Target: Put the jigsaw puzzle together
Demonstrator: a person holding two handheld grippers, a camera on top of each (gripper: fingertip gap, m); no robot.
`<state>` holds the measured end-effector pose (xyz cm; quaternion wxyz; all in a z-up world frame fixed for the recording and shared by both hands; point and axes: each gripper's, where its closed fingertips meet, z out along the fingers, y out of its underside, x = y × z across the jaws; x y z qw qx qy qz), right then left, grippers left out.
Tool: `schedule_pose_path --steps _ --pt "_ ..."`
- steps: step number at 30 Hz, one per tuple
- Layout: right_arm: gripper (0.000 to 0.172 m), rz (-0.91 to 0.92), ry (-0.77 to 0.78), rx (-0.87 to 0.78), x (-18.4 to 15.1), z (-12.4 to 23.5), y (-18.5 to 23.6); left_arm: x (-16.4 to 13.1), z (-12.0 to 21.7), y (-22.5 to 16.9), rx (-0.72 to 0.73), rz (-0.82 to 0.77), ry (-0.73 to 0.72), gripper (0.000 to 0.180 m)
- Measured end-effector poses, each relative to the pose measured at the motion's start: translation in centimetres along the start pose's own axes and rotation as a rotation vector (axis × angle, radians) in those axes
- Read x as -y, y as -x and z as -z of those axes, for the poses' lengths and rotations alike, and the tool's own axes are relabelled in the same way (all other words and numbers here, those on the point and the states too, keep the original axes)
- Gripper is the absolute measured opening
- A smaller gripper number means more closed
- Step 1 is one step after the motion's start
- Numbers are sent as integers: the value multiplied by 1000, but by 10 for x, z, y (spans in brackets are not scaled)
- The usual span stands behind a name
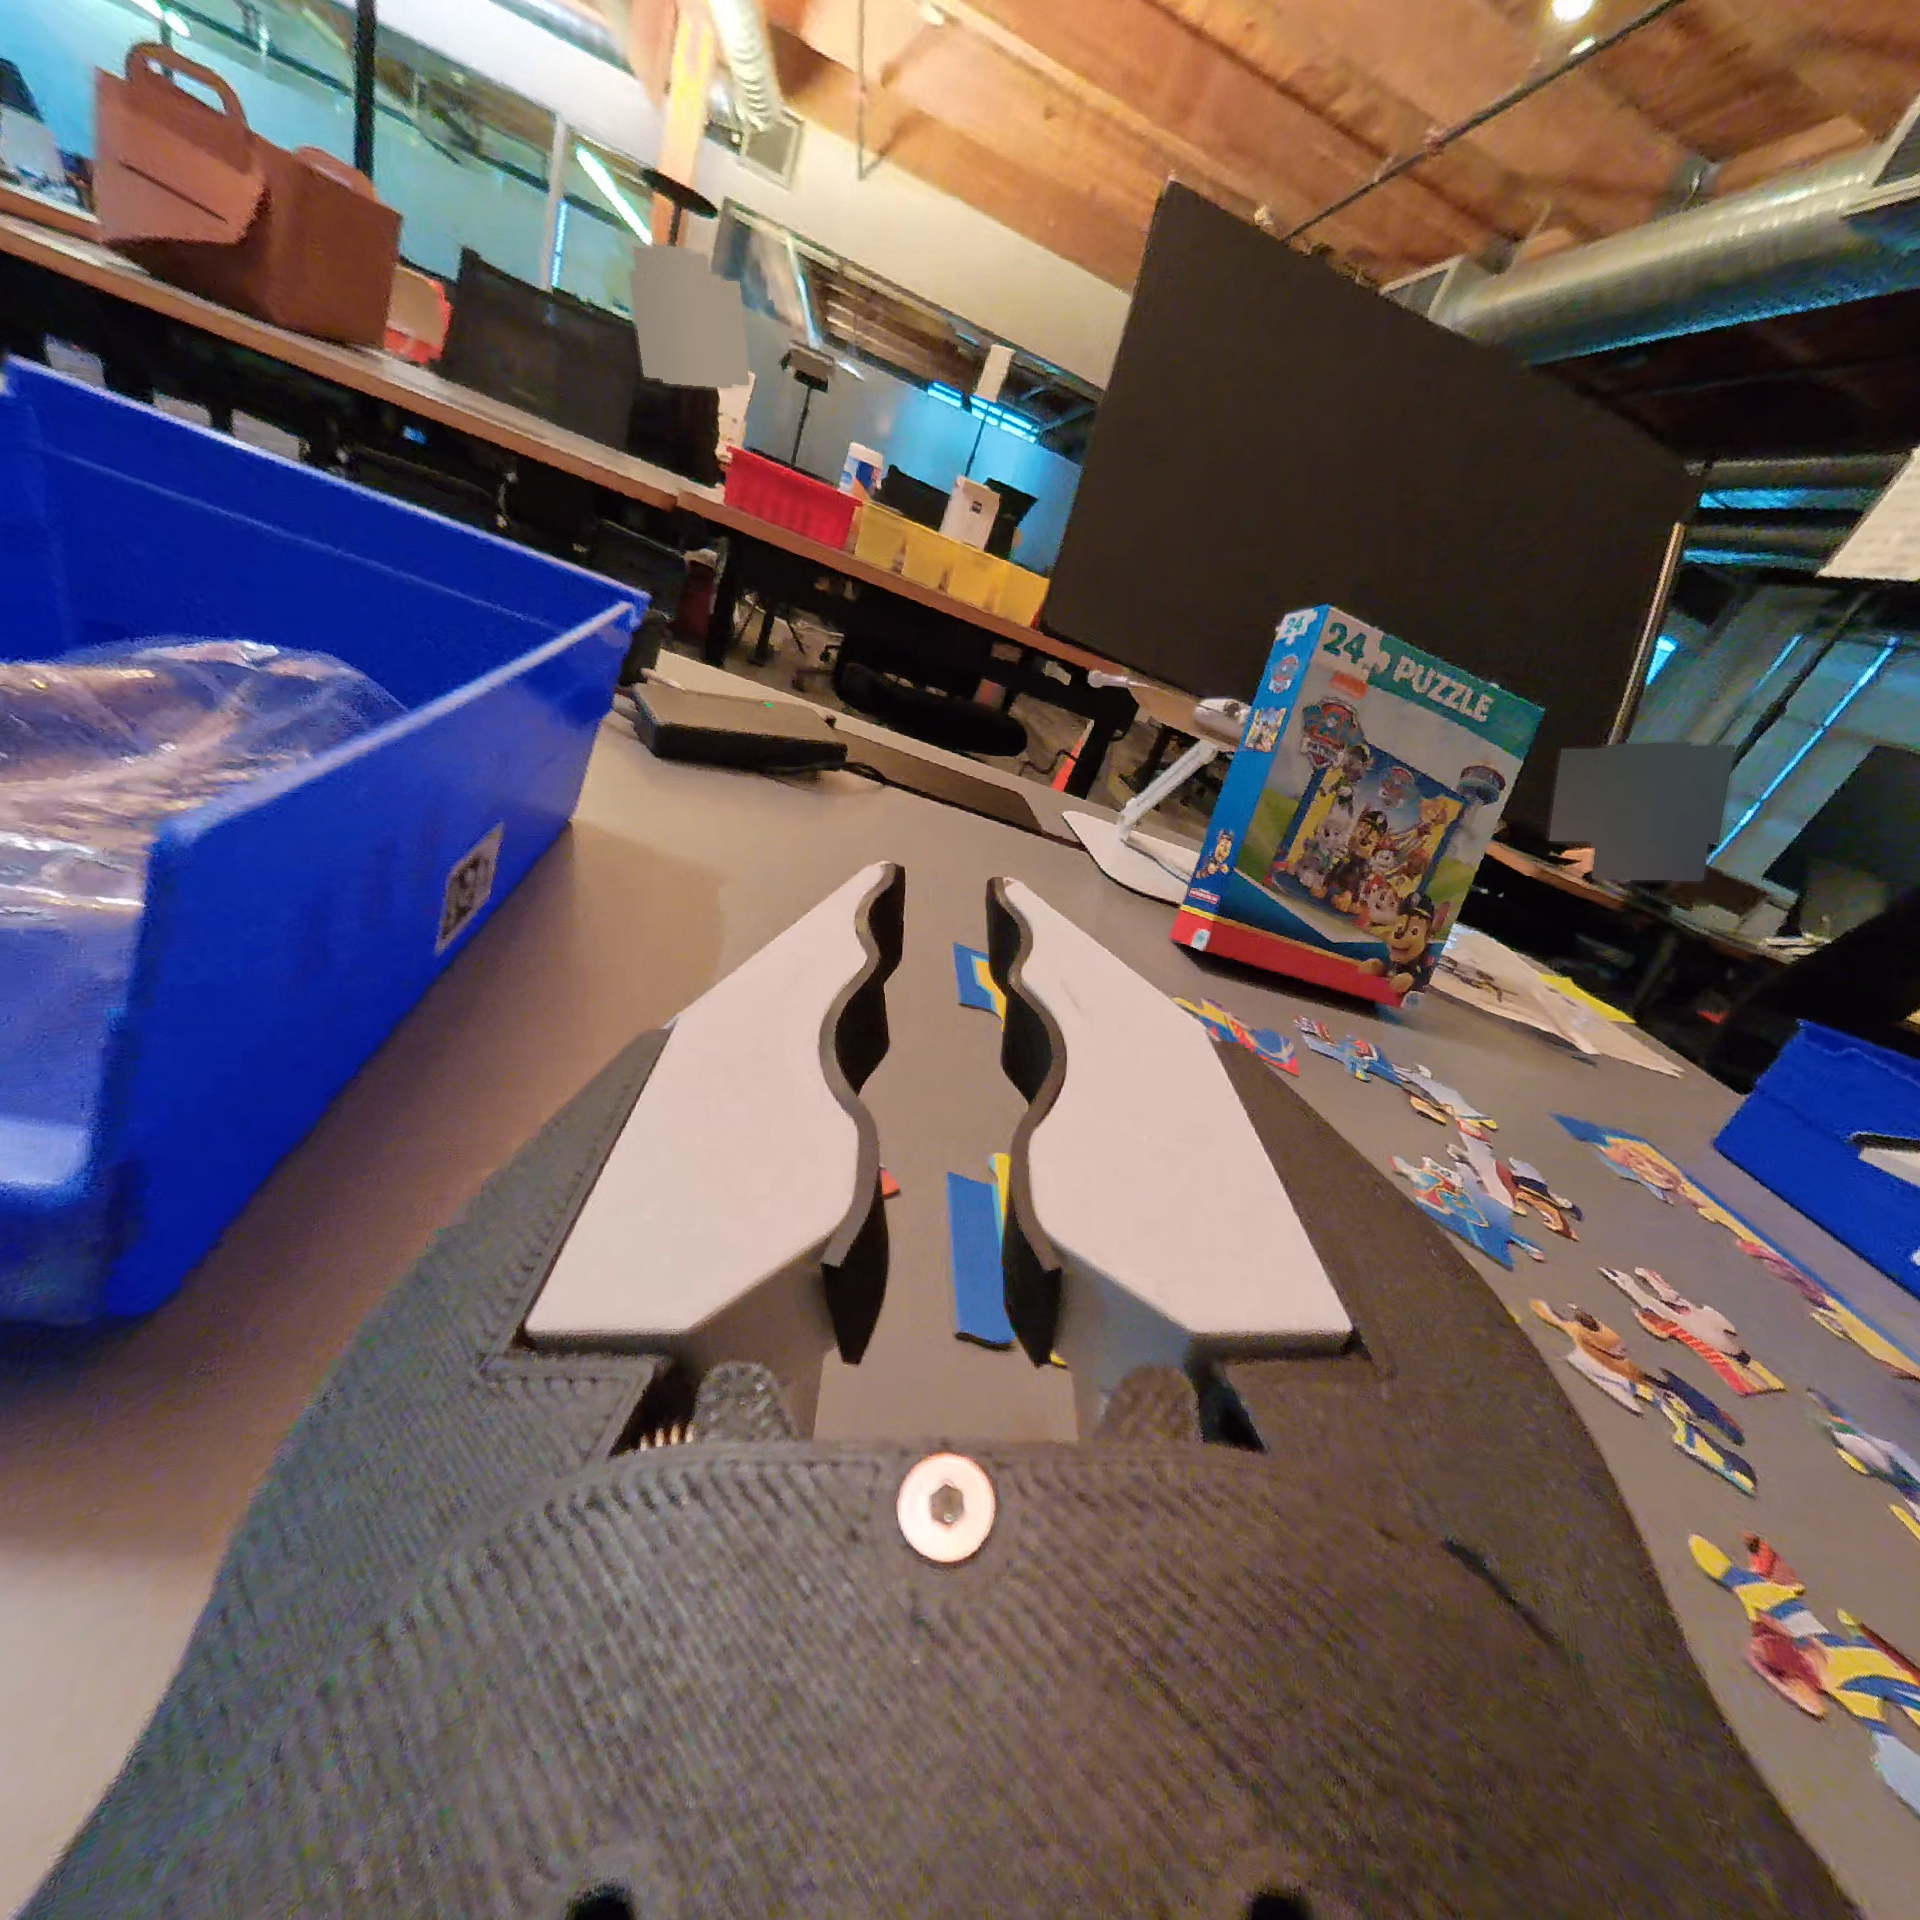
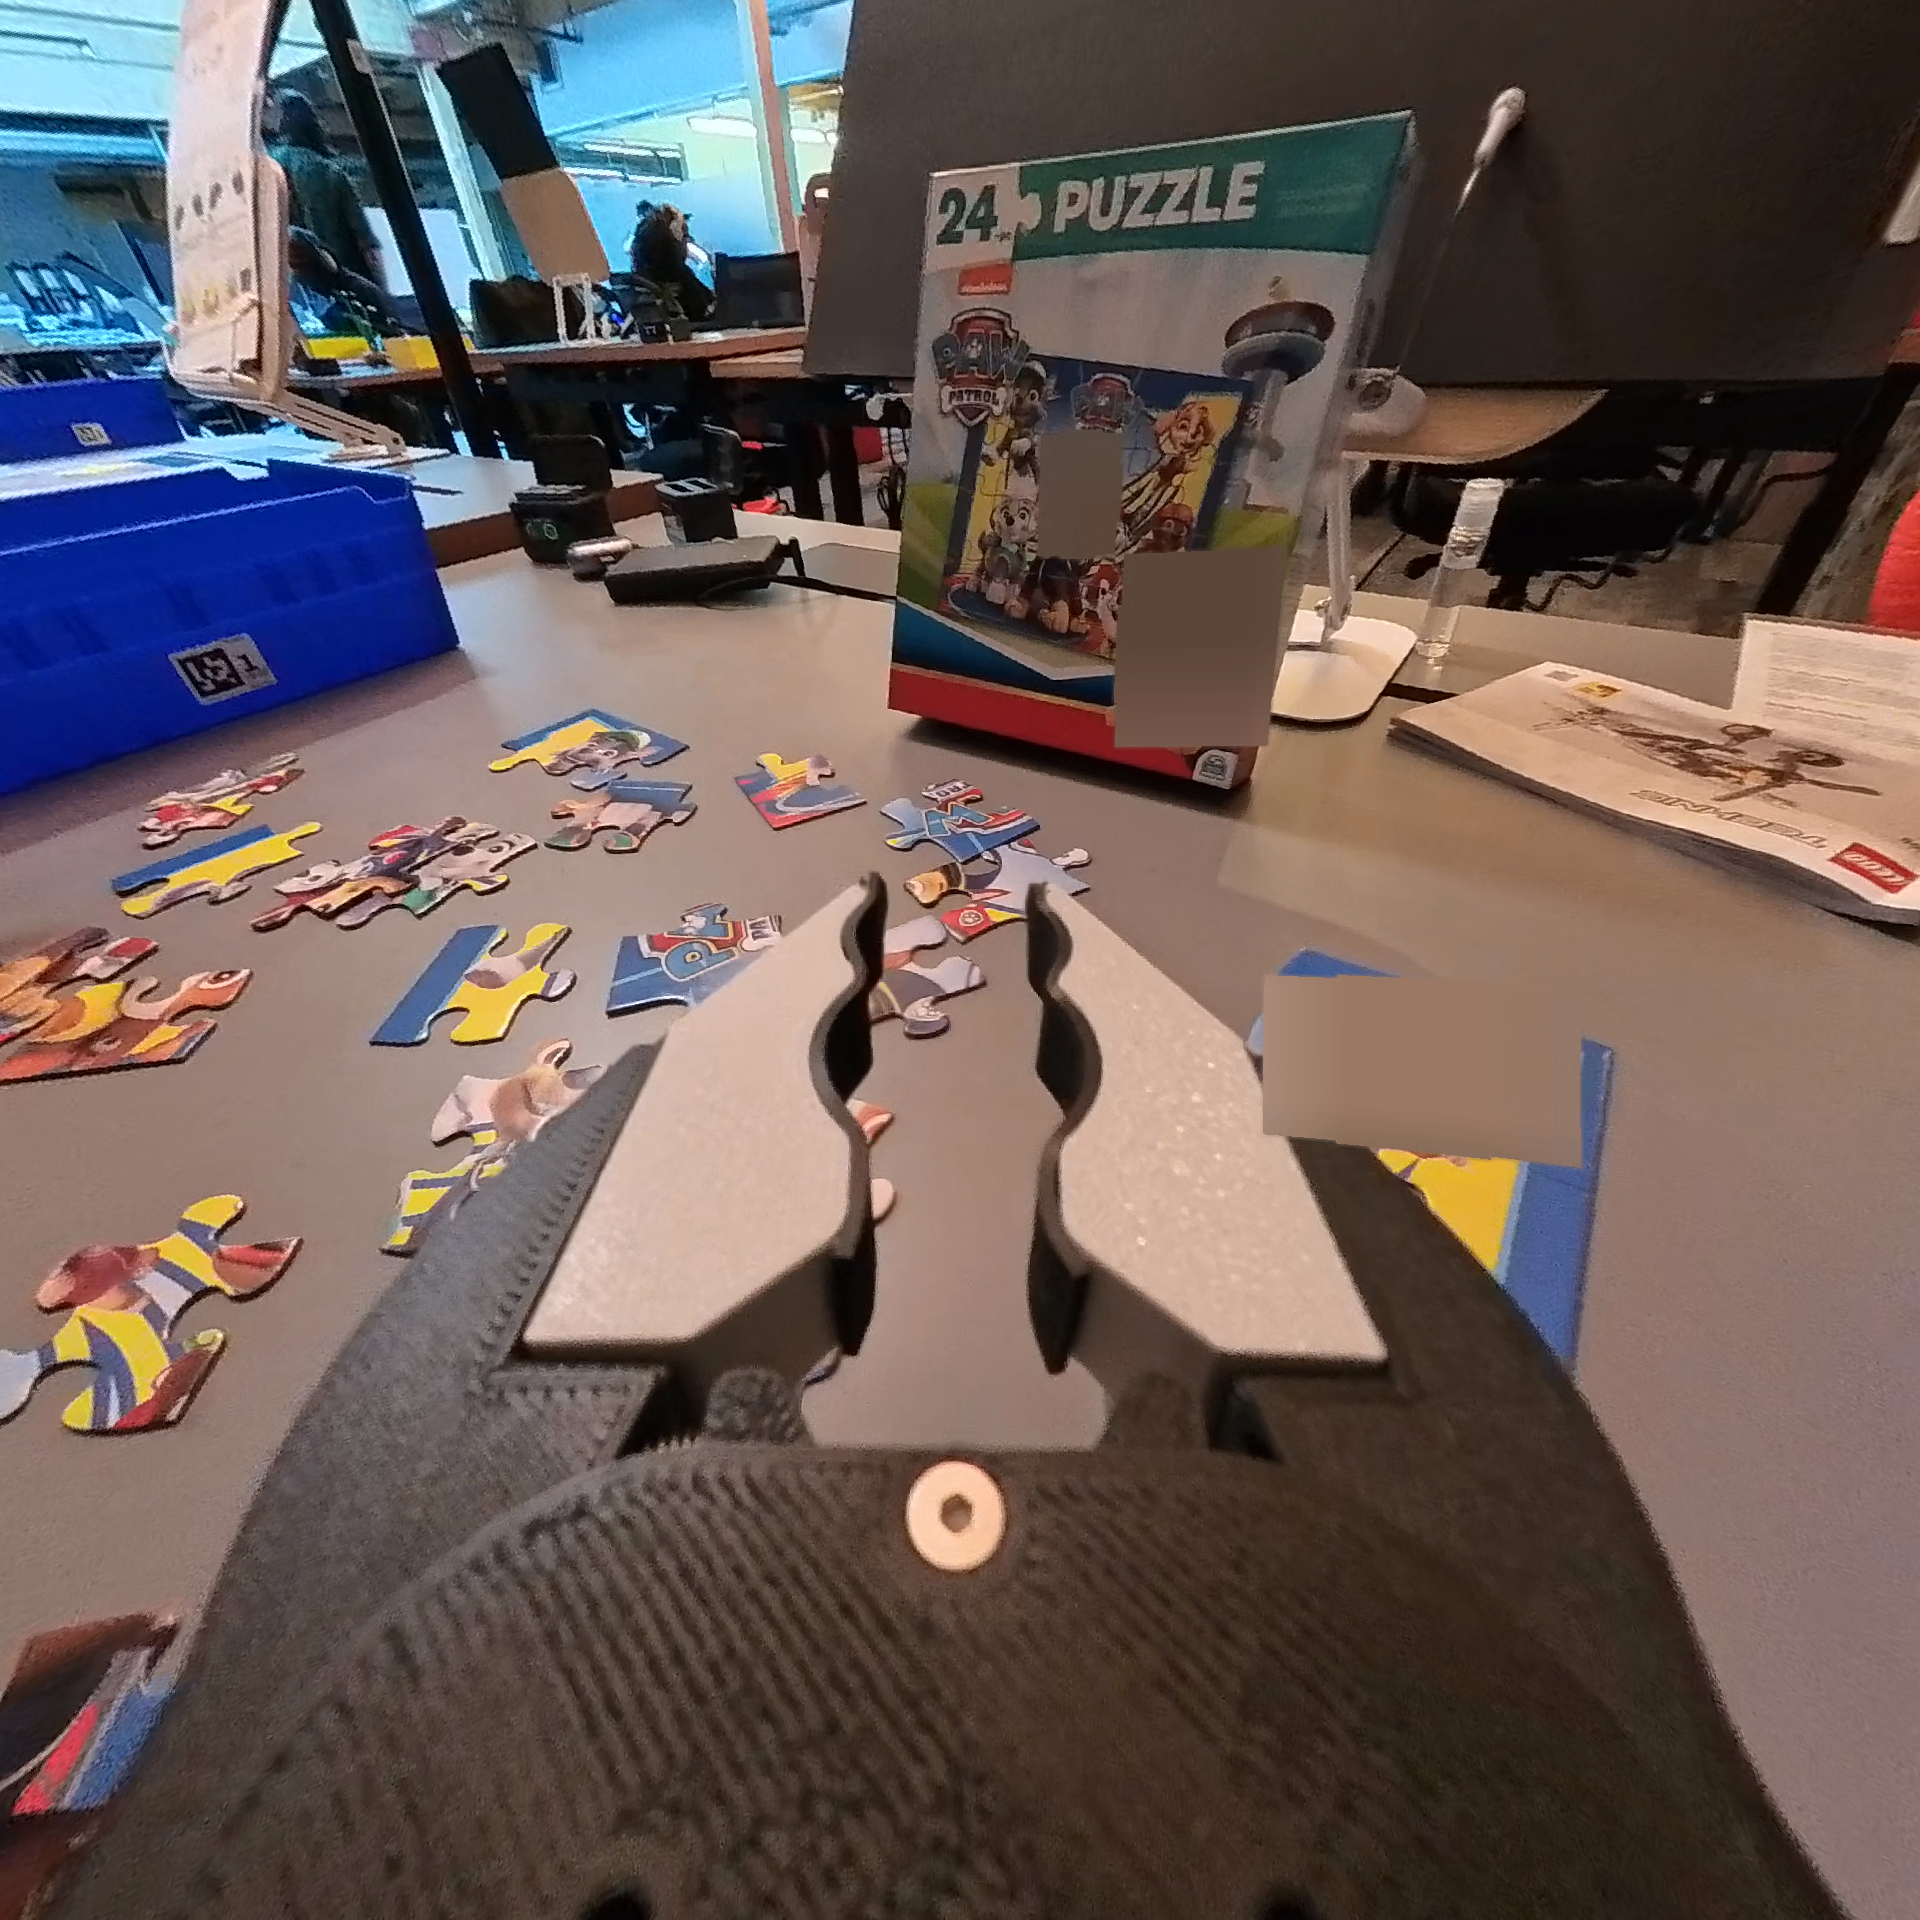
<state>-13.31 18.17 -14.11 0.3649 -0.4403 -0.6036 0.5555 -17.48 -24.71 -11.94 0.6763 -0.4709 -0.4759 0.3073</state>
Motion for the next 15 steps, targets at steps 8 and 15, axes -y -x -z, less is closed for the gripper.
schedule_pose_path --steps 8,15 --pt "26 -62 -23 -14 3 2 -8 9 3 2 -10 -5 -38 13" --pt "27 -60 -2 -3 0 0 -7 6 1 3 20 -20 -31 1"
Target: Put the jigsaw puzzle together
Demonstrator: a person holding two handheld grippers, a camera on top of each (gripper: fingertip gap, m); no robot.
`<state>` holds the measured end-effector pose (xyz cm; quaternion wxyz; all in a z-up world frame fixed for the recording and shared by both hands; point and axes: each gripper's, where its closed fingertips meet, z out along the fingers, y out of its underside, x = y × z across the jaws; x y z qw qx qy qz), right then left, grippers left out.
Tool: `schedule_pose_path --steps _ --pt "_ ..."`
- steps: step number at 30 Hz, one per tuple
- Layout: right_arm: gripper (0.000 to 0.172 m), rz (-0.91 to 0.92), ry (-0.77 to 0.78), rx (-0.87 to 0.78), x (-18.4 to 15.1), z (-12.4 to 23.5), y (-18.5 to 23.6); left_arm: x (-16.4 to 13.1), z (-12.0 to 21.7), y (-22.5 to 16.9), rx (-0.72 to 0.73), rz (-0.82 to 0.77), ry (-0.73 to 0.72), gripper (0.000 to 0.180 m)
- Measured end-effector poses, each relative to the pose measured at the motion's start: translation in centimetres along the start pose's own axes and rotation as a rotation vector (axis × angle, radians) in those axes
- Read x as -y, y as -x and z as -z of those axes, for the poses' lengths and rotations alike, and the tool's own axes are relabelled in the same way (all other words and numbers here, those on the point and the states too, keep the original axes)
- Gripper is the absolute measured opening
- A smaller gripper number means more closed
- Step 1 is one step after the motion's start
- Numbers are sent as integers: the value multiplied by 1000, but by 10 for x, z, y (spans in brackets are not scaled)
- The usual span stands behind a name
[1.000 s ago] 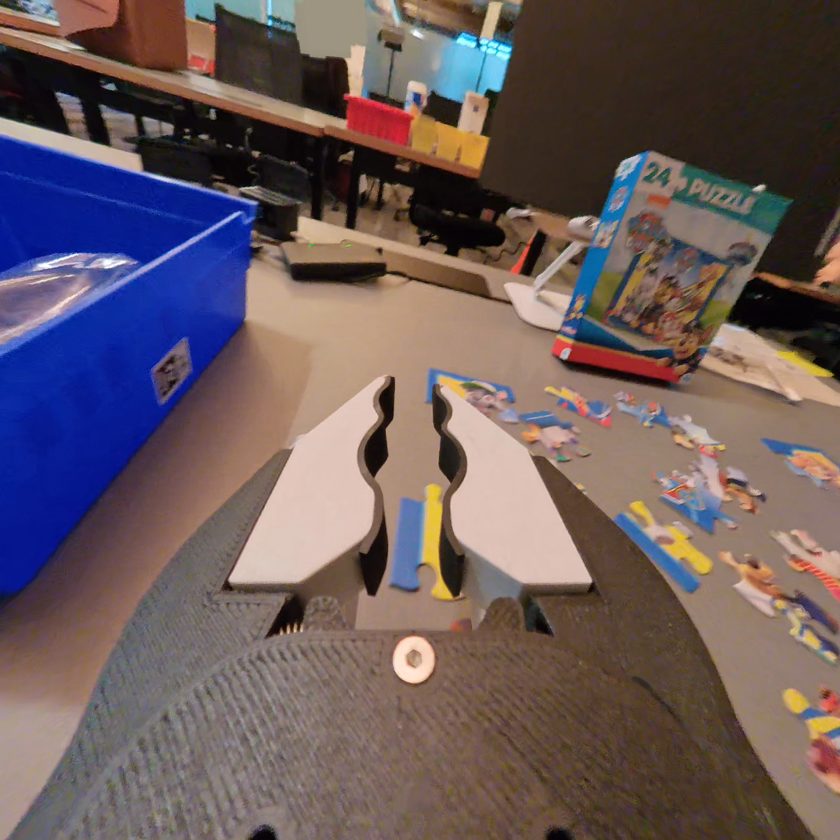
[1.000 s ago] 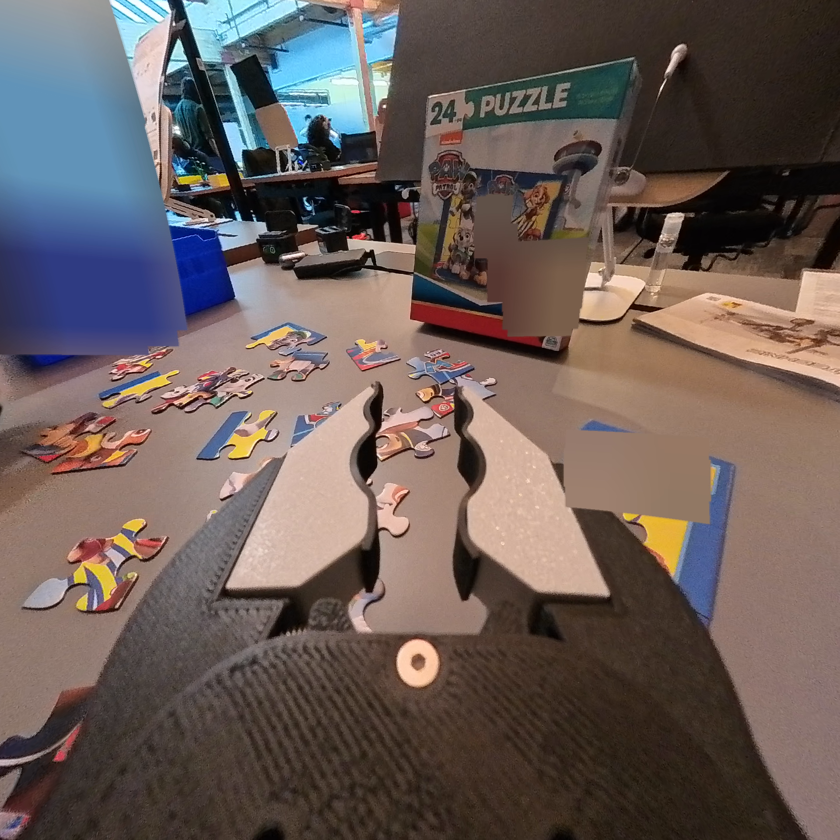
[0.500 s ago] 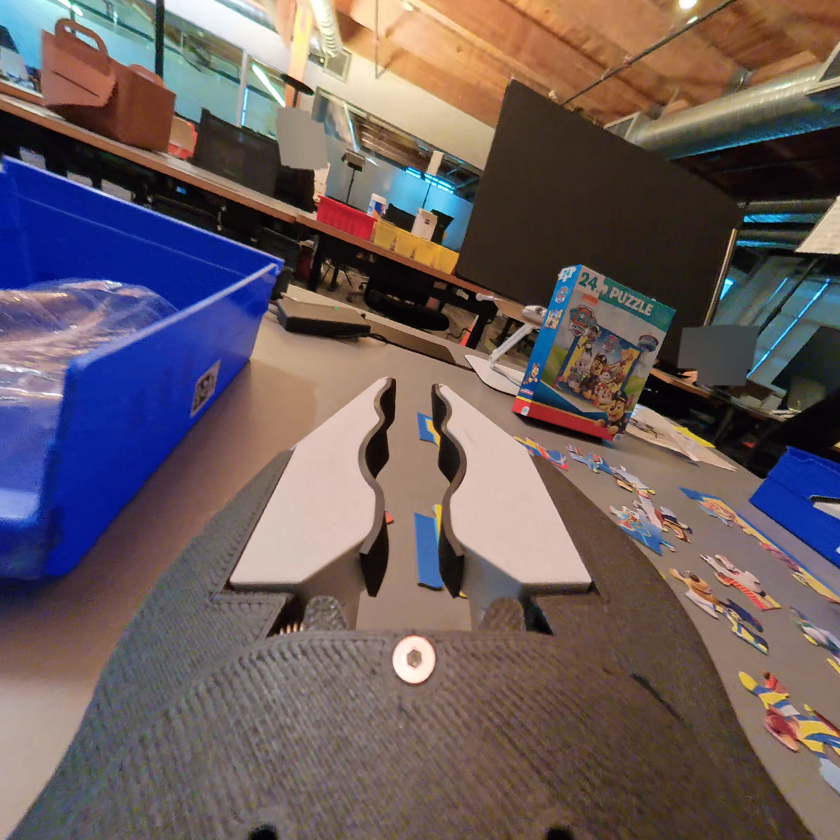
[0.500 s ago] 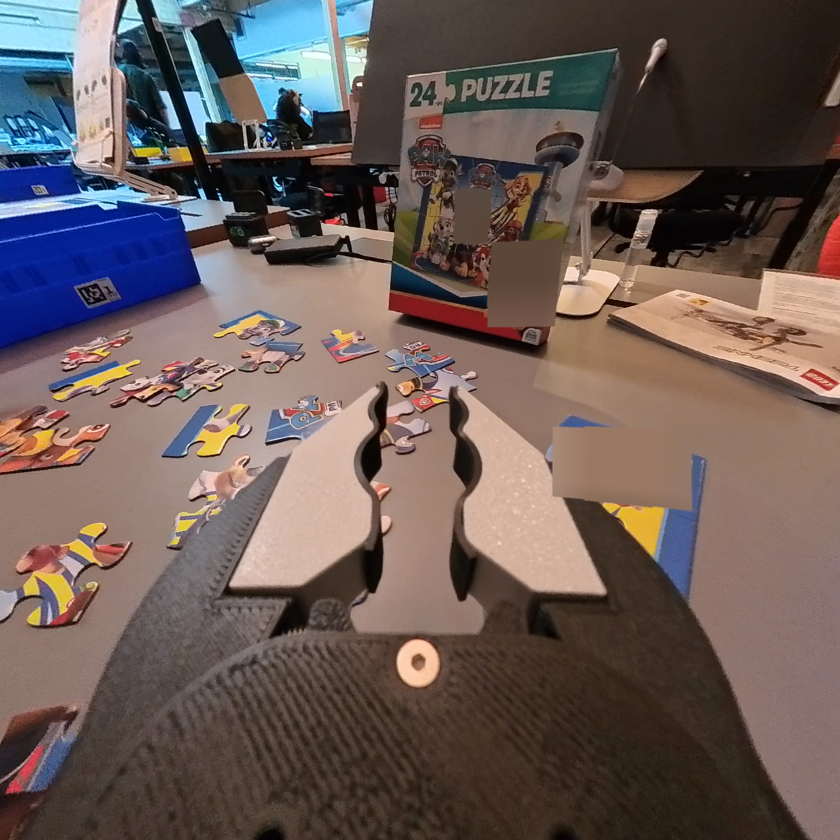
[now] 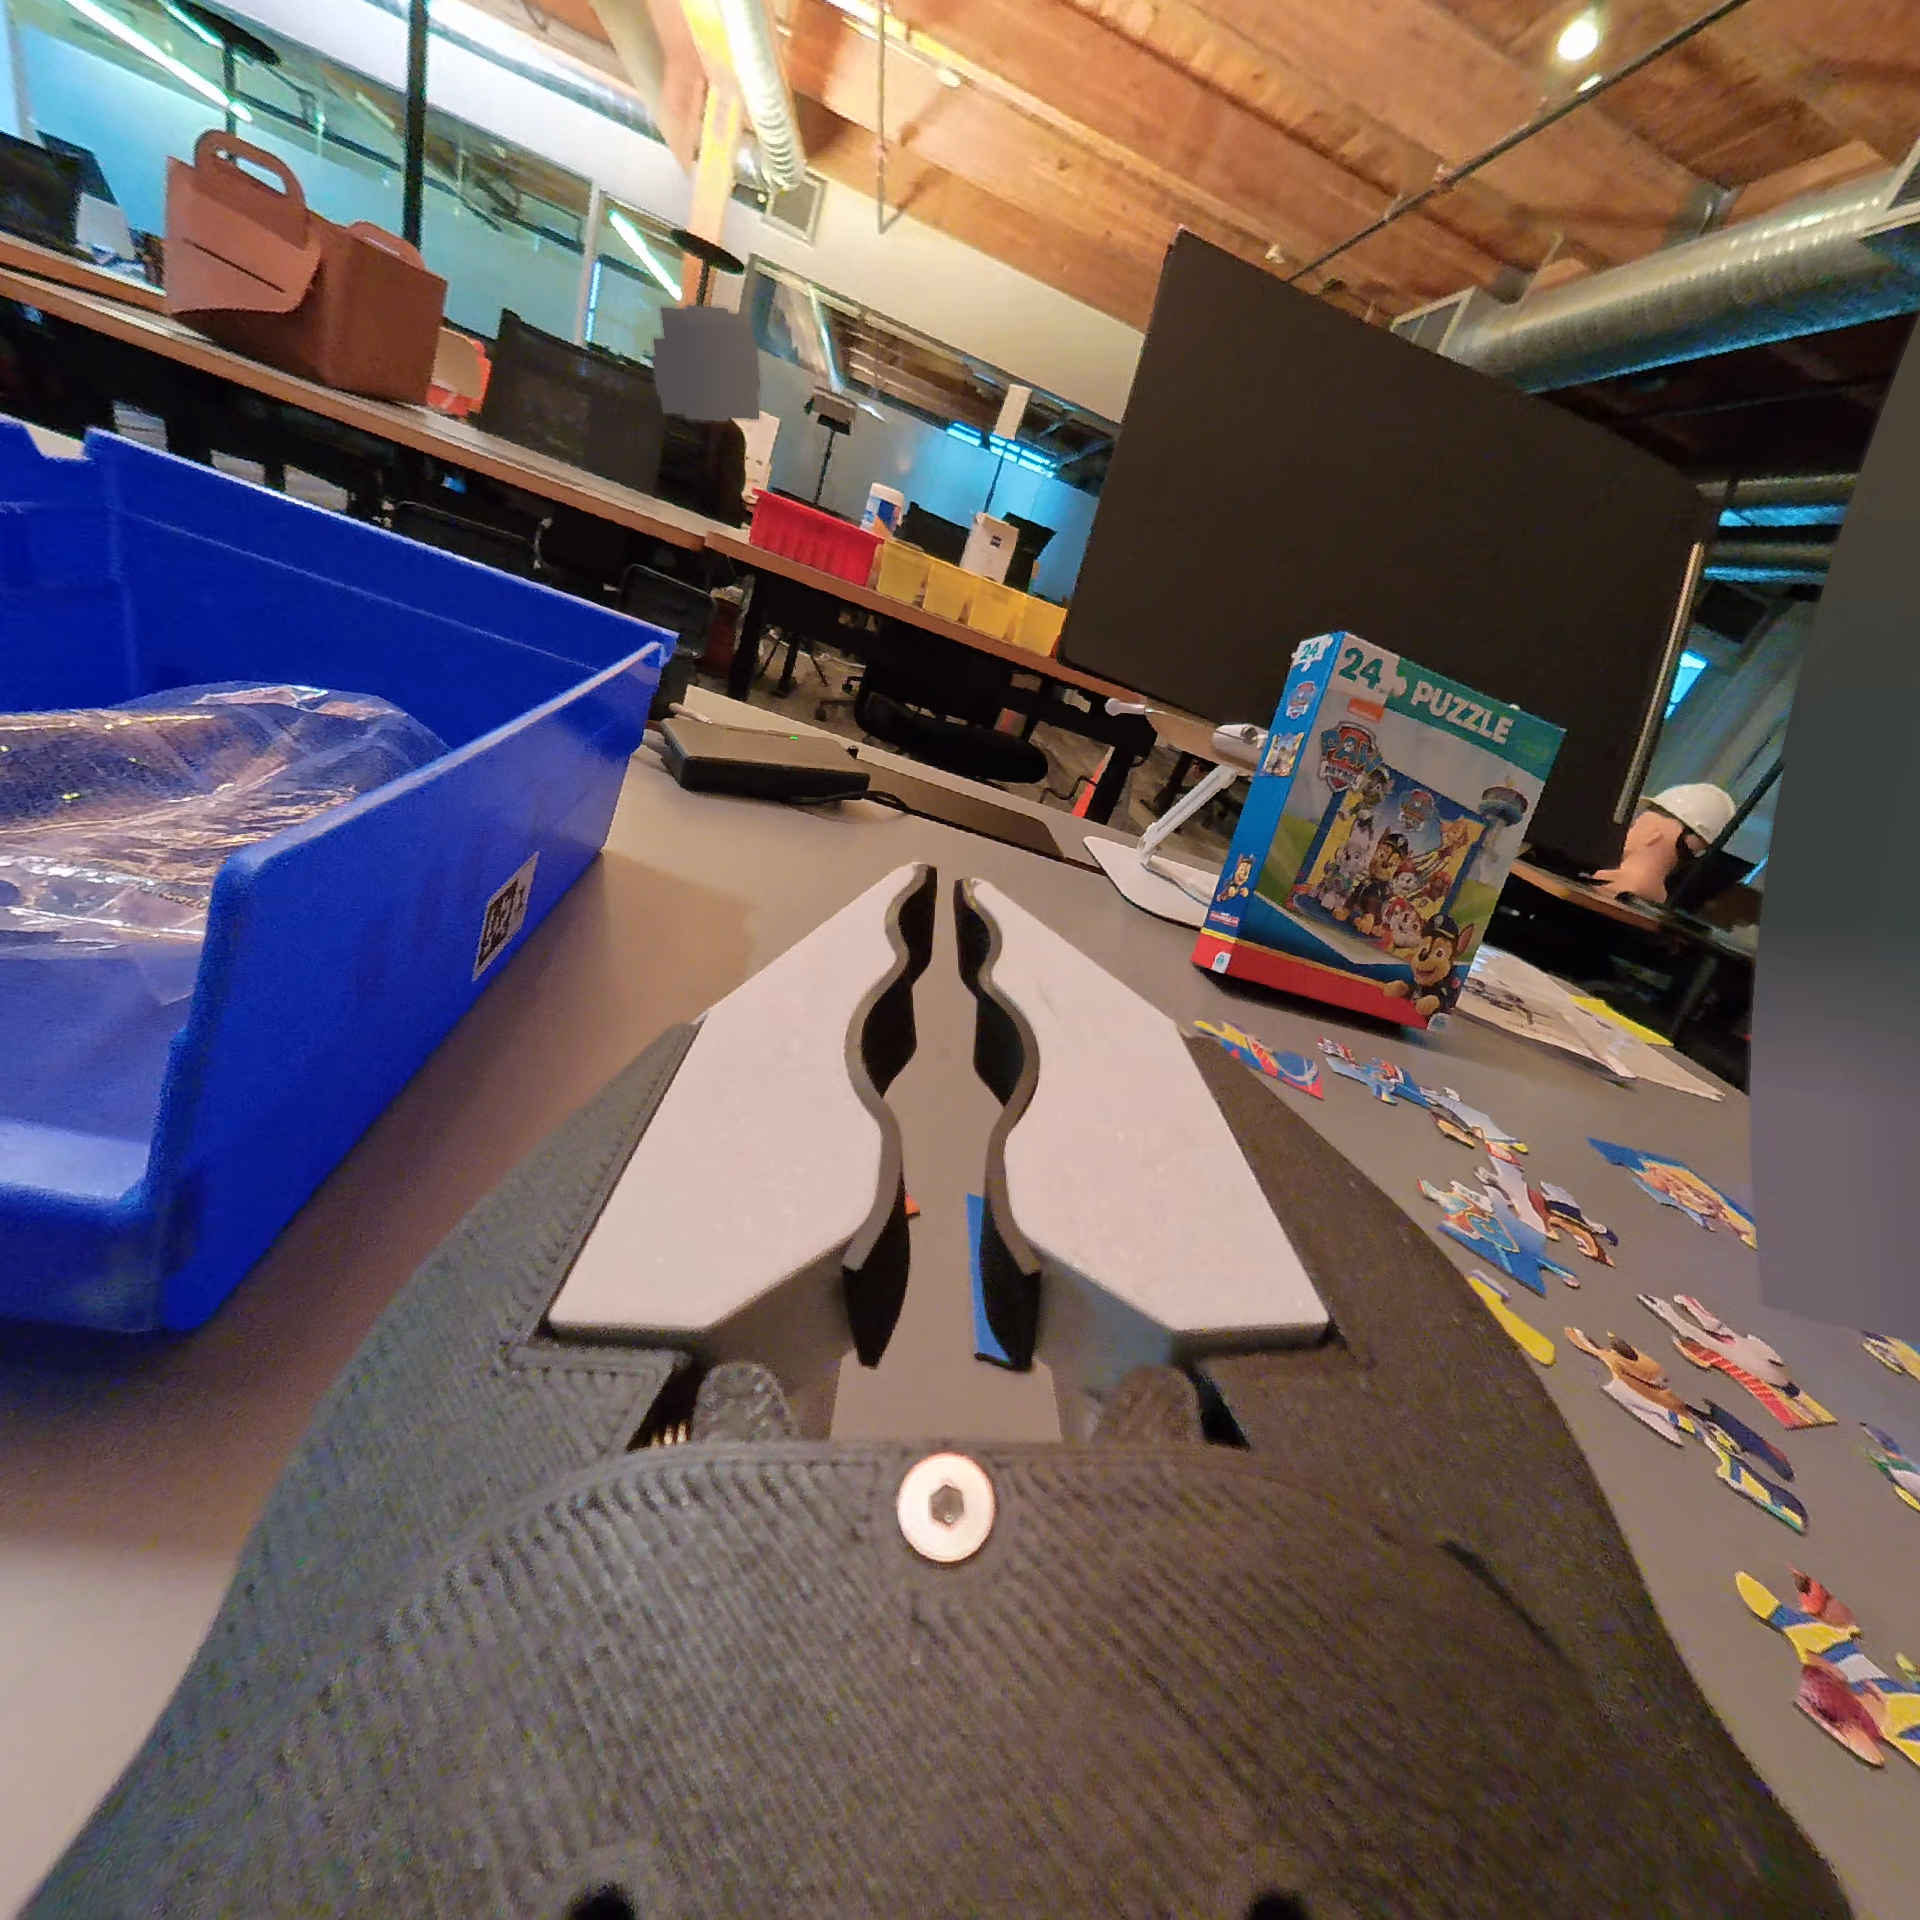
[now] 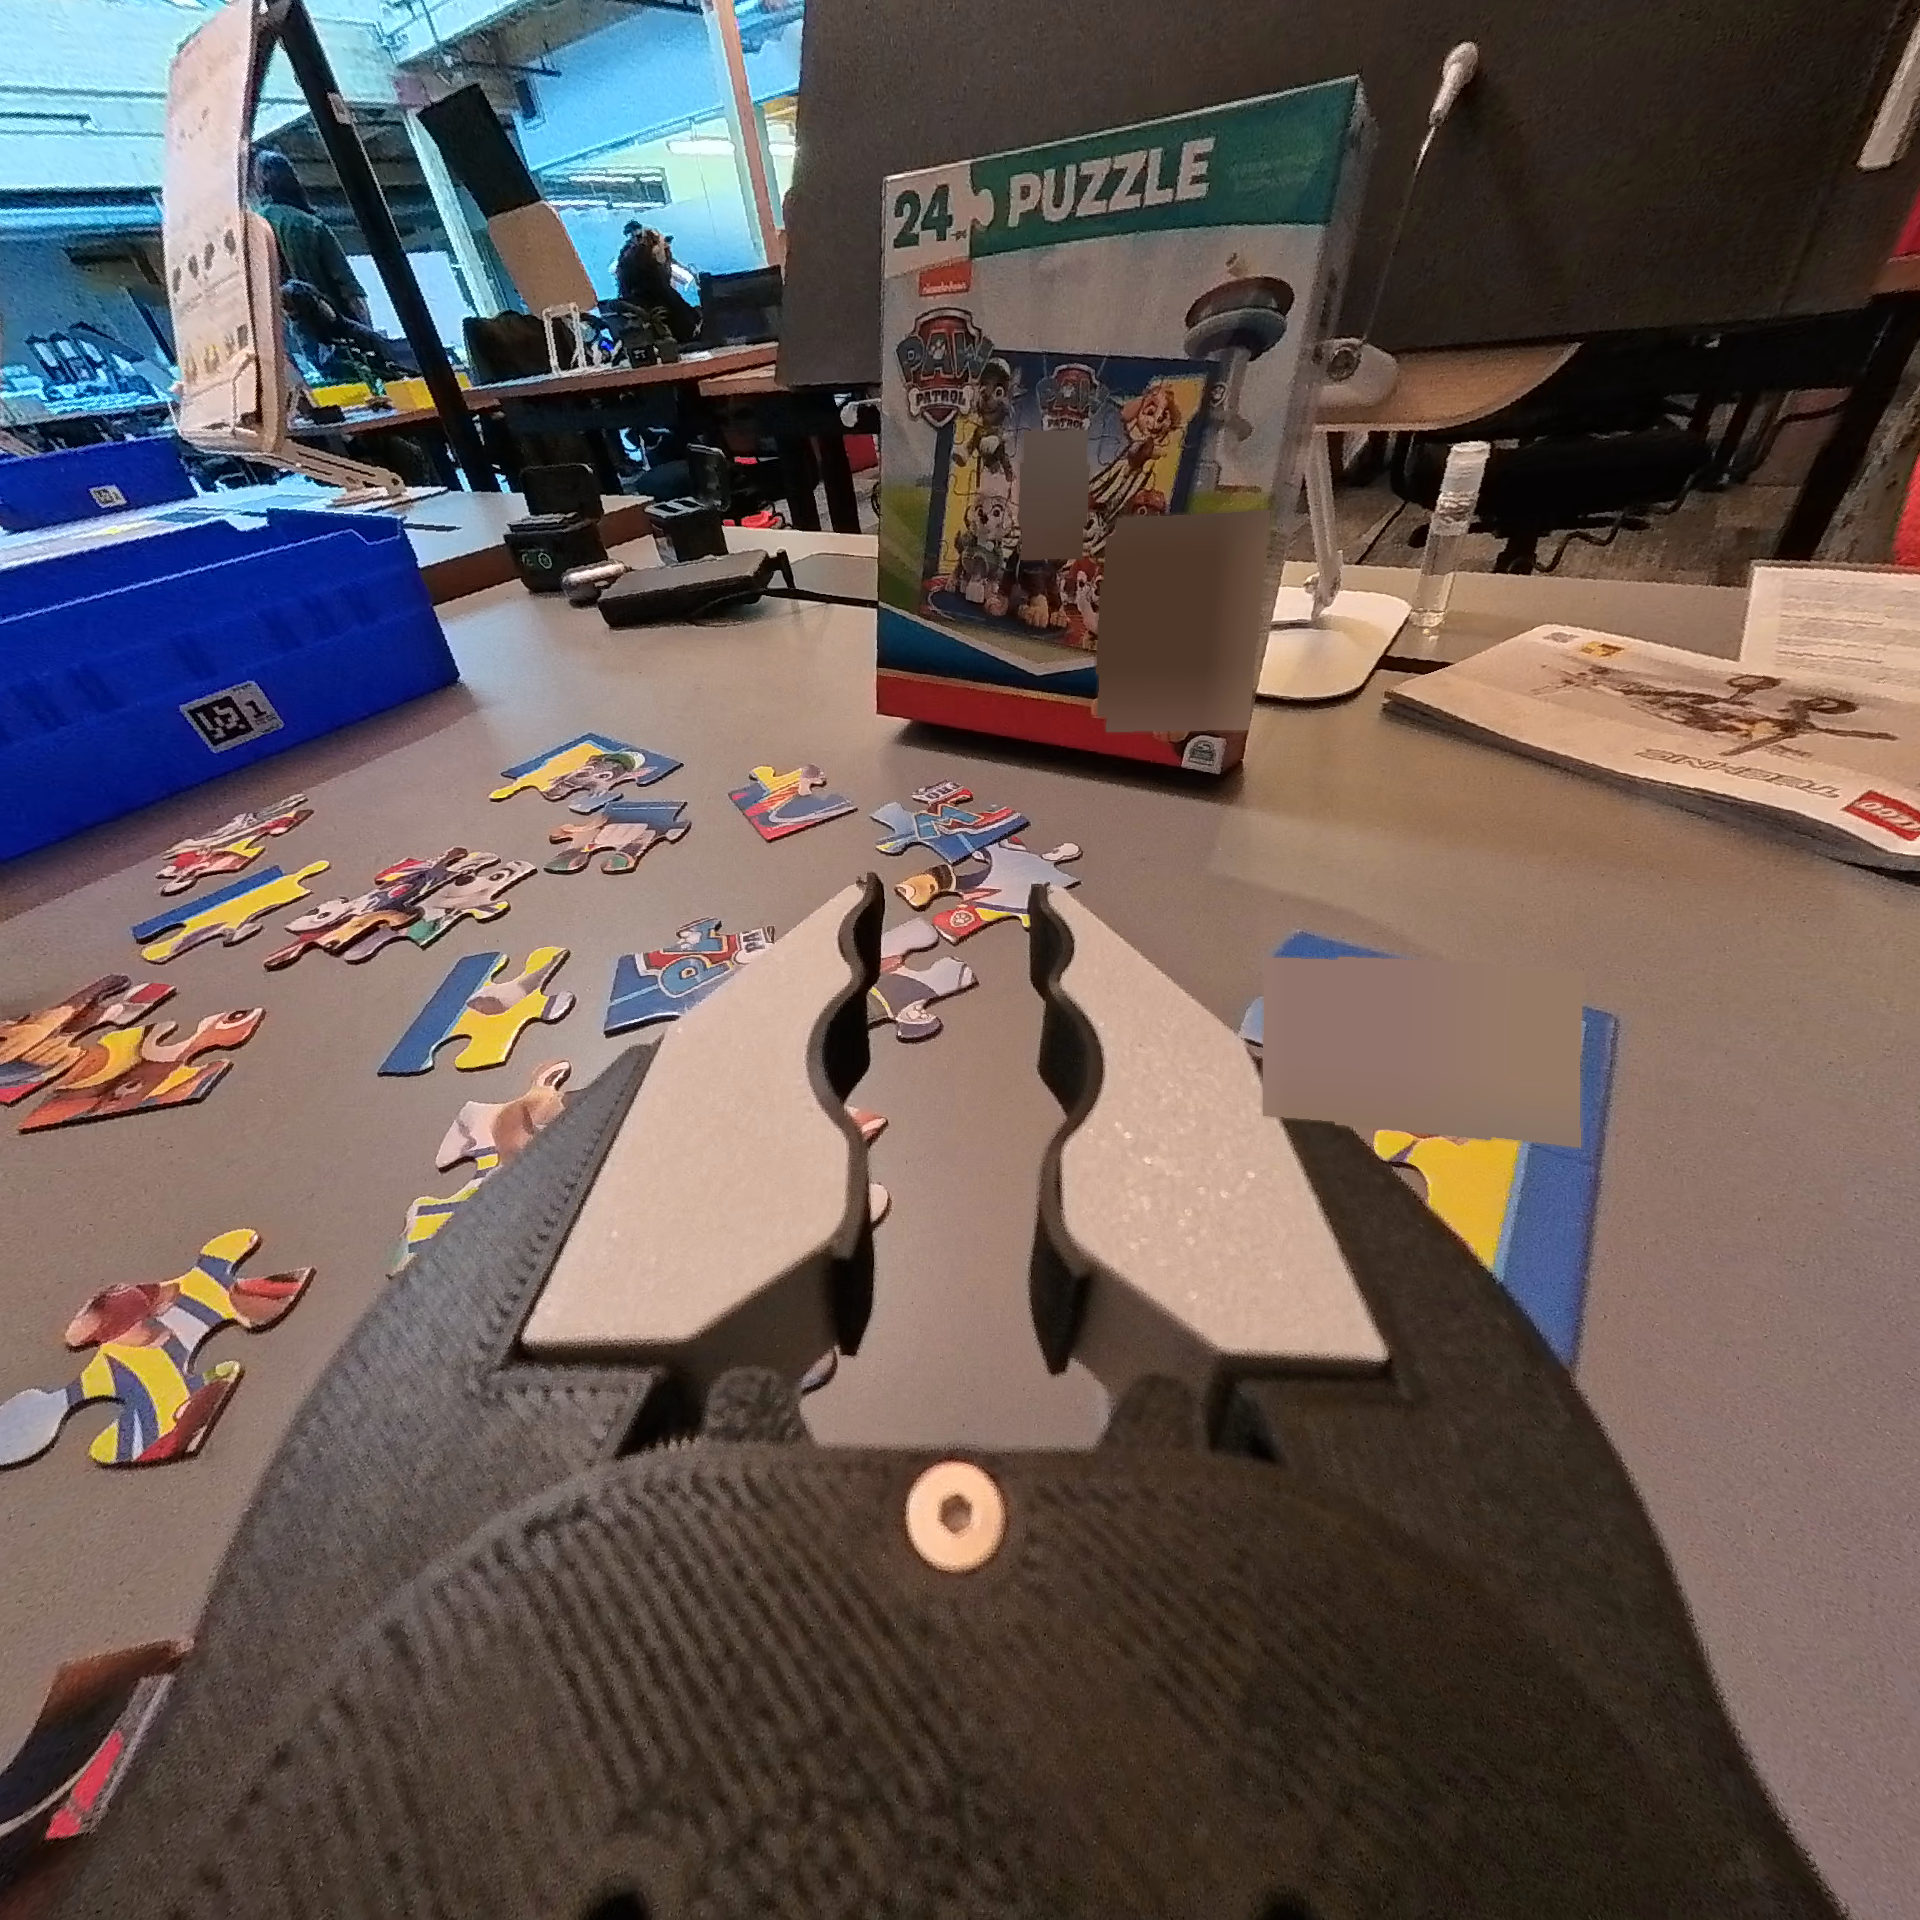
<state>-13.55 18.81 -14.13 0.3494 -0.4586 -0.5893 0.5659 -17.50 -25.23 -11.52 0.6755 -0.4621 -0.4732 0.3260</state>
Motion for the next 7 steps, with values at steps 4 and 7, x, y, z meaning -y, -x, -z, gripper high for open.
schedule_pose_path --steps 4,7 --pt "27 9 6 4 -1 -1 1 -3 -2 -3 -2 -19 12 1" --pt "27 14 5 5 -1 -1 2 -3 -1 -5 0 -42 10 1"
